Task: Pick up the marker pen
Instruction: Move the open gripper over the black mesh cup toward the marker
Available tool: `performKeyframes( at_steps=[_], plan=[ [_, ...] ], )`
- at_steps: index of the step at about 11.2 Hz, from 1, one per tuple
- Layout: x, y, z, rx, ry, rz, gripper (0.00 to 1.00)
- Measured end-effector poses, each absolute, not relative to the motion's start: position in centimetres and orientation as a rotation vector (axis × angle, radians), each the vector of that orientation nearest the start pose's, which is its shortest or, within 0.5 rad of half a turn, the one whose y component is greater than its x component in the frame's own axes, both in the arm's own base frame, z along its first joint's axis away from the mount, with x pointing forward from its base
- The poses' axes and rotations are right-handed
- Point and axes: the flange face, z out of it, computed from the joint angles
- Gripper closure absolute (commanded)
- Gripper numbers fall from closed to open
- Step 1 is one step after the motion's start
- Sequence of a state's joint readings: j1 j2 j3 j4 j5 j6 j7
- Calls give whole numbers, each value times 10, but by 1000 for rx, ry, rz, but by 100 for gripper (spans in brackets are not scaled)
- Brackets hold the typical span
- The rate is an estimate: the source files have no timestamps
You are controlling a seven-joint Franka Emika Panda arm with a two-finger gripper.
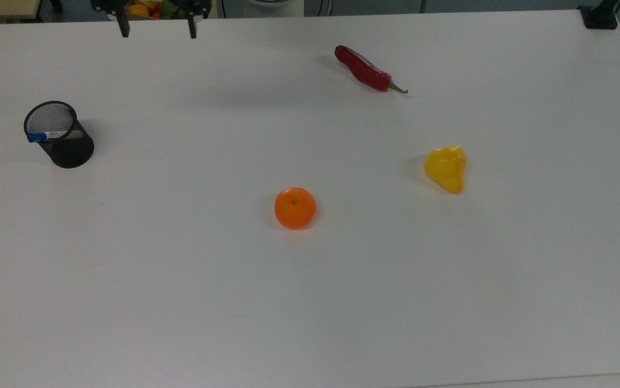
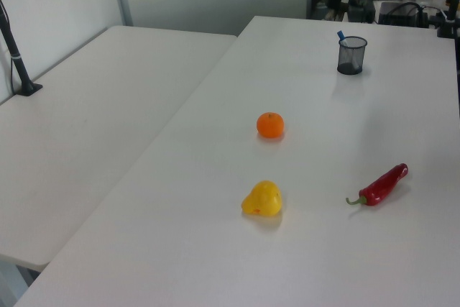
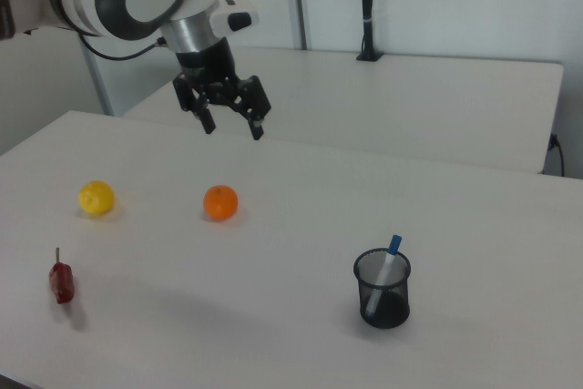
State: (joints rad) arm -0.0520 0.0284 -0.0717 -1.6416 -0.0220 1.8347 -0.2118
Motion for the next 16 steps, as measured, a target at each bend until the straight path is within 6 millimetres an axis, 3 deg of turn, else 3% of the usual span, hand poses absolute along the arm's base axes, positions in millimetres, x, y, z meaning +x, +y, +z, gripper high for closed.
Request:
performKeyframes(
  at_steps=[5, 7, 10, 12, 14, 16],
  plan=[
    [593, -159, 598, -3213, 73, -508, 1],
    [598, -199, 578, -3234, 171, -562, 5],
    [605, -243, 528, -3259, 265, -648, 20],
    [603, -262, 494, -3270, 304, -676, 31],
    [605, -266, 476, -3277, 310, -655, 40],
    [609, -267, 457, -3285, 305, -613, 42]
  ],
)
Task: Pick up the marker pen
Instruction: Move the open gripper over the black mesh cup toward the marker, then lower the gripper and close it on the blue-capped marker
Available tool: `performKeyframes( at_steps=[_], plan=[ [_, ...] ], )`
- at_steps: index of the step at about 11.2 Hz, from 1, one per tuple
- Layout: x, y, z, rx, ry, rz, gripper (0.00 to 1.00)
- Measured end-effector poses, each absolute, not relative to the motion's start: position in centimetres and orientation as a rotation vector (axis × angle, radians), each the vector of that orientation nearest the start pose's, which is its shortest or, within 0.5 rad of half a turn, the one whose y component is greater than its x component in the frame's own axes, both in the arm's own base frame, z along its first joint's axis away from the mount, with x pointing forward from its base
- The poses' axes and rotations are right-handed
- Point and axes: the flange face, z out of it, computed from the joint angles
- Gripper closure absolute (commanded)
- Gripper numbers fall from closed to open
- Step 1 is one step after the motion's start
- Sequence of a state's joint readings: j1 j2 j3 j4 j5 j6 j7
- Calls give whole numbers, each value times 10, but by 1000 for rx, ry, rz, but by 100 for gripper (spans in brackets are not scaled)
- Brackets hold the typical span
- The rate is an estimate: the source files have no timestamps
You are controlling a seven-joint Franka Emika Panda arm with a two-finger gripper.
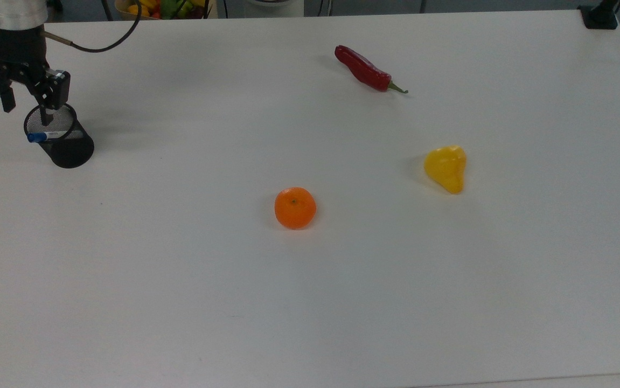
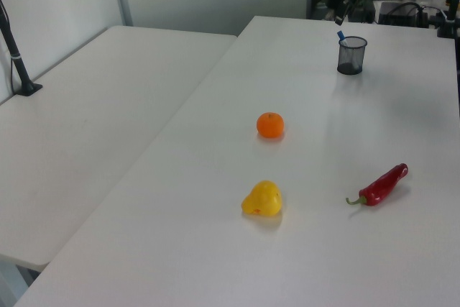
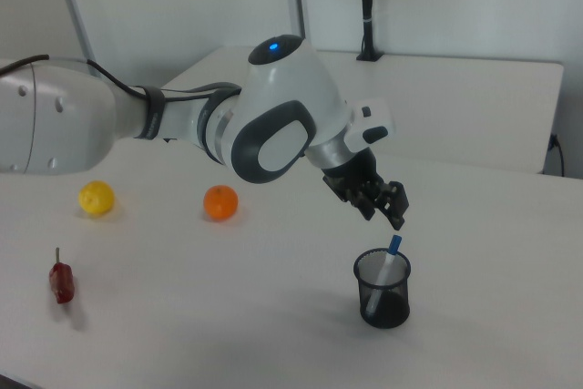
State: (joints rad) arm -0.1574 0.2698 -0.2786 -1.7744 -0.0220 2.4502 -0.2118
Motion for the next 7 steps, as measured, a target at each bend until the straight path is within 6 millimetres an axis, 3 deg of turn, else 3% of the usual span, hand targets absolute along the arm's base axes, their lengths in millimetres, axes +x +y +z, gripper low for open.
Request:
performKeyframes(
  at_steps=[4, 7],
  plan=[
    [613, -267, 435, -3293, 300, -560, 42],
    [621, -269, 422, -3302, 286, -643, 42]
  ],
)
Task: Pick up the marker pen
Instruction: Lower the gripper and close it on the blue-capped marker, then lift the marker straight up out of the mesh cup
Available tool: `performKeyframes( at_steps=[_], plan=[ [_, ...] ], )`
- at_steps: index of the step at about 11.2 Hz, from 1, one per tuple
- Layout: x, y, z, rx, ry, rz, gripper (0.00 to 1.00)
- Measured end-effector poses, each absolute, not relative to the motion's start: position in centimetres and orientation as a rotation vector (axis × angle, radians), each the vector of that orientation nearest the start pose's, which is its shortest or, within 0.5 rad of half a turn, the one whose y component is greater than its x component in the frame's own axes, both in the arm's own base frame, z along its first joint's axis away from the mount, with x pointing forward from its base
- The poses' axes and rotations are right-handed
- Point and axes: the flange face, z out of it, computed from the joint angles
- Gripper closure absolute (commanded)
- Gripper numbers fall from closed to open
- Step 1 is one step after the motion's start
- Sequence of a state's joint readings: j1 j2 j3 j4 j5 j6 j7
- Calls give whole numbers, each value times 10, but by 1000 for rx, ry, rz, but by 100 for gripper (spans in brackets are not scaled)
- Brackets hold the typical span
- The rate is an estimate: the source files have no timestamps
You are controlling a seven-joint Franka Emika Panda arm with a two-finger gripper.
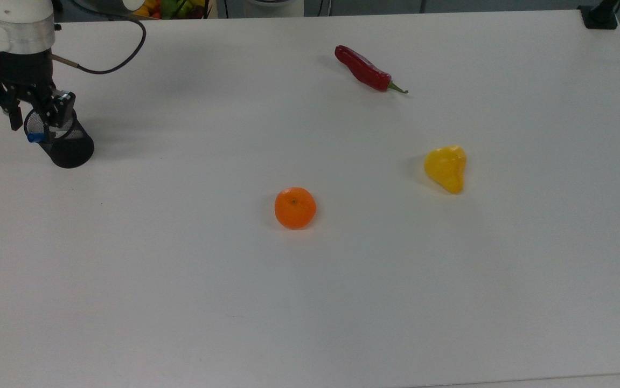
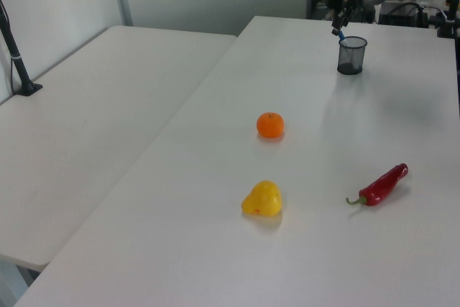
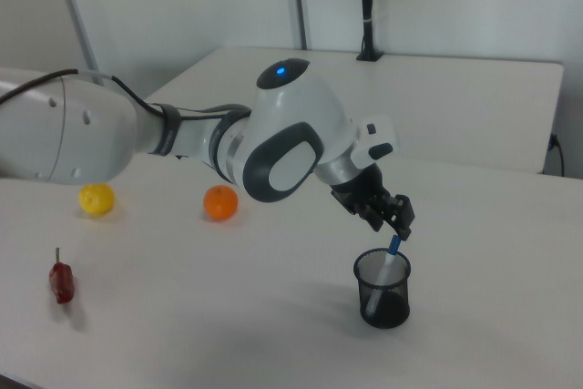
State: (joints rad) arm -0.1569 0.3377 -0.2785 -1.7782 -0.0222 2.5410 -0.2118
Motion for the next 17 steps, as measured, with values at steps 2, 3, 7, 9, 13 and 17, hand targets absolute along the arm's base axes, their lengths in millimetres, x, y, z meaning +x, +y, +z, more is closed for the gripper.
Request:
performKeyframes(
  at_steps=[2, 3, 7, 9, 13, 17],
  plan=[
    [626, -269, 402, -3311, 277, -643, 44],
    [627, -270, 399, -3313, 276, -638, 53],
    [625, -273, 397, -3330, 264, -628, 100],
    [624, -275, 397, -3332, 267, -627, 100],
    [625, -277, 404, -3331, 271, -647, 100],
    [615, -283, 468, -3308, 304, -816, 100]
  ],
)
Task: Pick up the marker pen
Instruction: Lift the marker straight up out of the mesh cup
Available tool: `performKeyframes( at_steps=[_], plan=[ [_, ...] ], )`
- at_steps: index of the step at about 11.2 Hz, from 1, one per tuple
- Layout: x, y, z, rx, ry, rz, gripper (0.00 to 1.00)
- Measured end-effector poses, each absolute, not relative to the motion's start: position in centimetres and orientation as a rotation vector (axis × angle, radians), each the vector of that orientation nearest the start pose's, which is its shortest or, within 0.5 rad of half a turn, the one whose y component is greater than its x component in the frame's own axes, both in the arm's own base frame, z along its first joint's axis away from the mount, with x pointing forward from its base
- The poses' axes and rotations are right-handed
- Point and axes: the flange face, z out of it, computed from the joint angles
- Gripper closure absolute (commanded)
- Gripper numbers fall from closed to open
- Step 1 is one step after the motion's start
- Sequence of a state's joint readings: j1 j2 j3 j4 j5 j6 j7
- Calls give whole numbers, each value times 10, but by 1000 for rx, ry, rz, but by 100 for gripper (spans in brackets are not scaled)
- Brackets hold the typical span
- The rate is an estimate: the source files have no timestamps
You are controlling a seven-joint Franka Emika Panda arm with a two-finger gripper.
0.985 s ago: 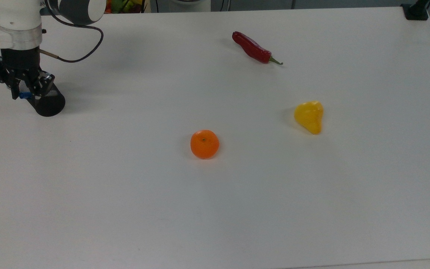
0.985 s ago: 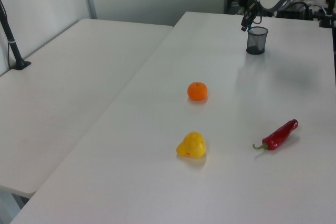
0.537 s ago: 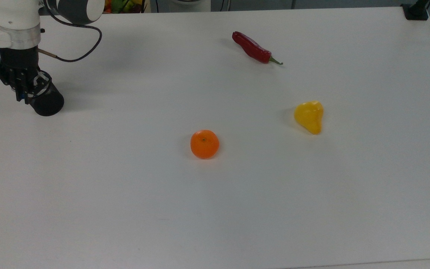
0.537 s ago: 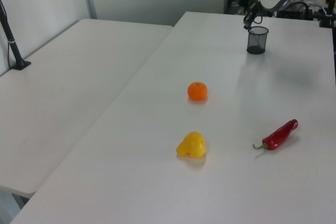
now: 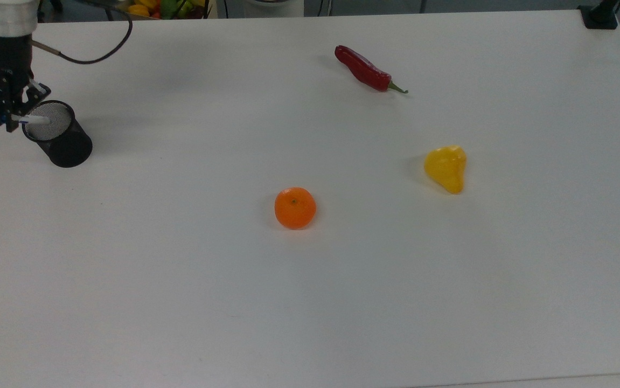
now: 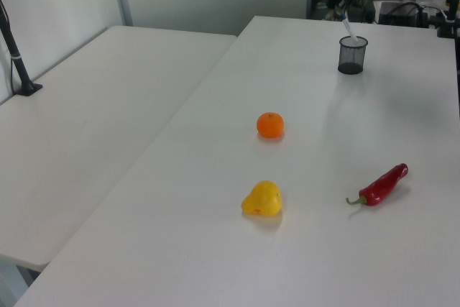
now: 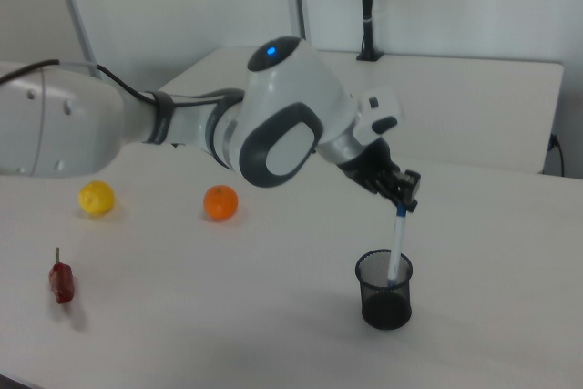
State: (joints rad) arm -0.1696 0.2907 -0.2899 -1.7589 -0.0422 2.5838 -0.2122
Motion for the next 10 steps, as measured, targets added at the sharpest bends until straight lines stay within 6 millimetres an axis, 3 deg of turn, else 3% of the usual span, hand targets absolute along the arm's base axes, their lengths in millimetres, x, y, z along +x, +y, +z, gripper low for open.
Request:
performKeyframes(
  at_steps=[3, 5, 7, 8, 10],
  plan=[
    [601, -281, 524, -3274, 322, -951, 100],
    [592, -275, 548, -3255, 325, -970, 100],
    [591, -249, 568, -3217, 287, -960, 100],
    [593, -226, 575, -3194, 246, -924, 100],
    [596, -190, 579, -3165, 177, -841, 100]
  ],
)
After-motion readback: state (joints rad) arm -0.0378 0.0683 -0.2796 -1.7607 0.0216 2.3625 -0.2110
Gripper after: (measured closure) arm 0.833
